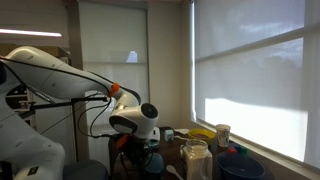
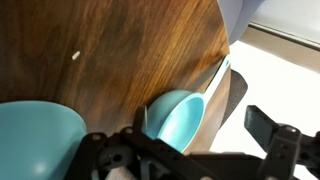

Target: Turn the three serving spoons upside down, starting with one on far right moving to the far left

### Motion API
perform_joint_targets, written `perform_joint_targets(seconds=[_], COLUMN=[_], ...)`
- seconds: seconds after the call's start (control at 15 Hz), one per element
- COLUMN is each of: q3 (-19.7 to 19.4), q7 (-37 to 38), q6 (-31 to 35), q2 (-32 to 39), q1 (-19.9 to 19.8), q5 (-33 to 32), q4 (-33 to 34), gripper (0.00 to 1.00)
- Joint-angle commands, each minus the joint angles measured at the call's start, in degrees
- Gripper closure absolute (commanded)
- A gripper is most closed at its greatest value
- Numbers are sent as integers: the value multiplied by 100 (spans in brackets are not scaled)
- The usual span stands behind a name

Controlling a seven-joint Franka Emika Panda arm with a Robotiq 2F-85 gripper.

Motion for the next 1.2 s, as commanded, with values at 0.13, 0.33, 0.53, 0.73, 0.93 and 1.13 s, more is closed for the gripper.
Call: perform_joint_targets(seconds=[0.13, 0.33, 0.53, 0.73, 0.93, 1.13], q3=[169, 187, 162, 180, 238, 336], q7=[724, 1100, 1246, 1242, 1167, 1099], q6=[-204, -382, -636, -866, -952, -858], q2=[-75, -152, -165, -125, -27, 78], q1=[-176, -211, -141, -60, 21, 135], q5=[-230, -386, -424, -317, -224, -132], q4=[-1, -4, -3, -3, -6, -14], gripper=[0, 0, 0, 0, 0, 0])
